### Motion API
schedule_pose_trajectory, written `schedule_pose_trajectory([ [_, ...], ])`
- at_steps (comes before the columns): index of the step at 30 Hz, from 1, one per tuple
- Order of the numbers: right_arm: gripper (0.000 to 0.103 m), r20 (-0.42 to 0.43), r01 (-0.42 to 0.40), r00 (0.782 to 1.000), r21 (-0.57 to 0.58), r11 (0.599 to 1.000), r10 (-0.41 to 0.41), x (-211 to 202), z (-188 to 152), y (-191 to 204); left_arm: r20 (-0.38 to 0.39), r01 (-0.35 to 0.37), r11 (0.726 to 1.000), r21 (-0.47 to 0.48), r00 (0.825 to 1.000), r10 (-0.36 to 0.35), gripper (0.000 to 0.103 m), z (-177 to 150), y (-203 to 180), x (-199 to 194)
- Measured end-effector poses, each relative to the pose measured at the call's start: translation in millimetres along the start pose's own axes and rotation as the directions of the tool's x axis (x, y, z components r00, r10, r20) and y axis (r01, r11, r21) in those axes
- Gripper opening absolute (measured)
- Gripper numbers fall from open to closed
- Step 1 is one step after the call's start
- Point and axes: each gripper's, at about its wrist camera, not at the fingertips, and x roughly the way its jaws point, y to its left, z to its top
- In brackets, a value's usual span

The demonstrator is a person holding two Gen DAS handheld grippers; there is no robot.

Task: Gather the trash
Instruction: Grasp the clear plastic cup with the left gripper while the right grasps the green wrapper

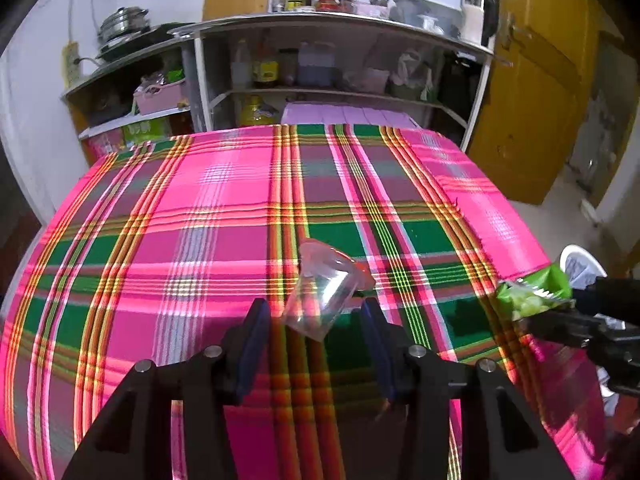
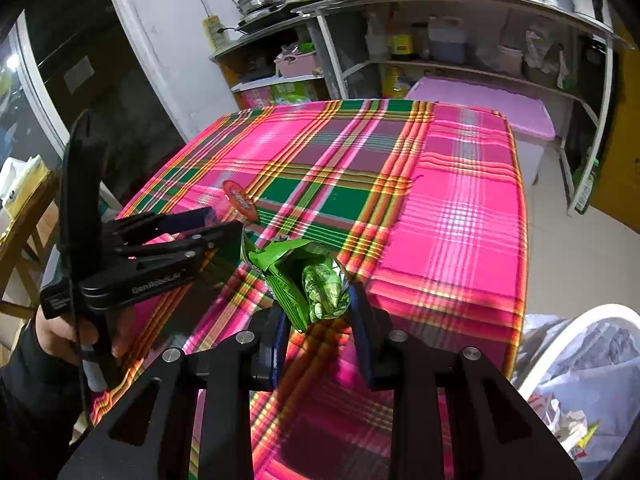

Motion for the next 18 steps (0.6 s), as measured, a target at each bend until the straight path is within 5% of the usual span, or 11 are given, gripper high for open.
schedule_pose_trajectory([
  [5,0.029,0.013,0.006,1.000,0.017,1.000,-0.006,-7,-3,-5,-0.013,-0.006,1.000,0.008,1.000,0.007,0.028,1,-5,4],
  [18,0.029,0.056,0.030,0.998,0.038,0.999,-0.033,-47,-22,-10,0.087,0.071,0.997,-0.042,0.994,-0.067,0.027,-22,-39,-51],
])
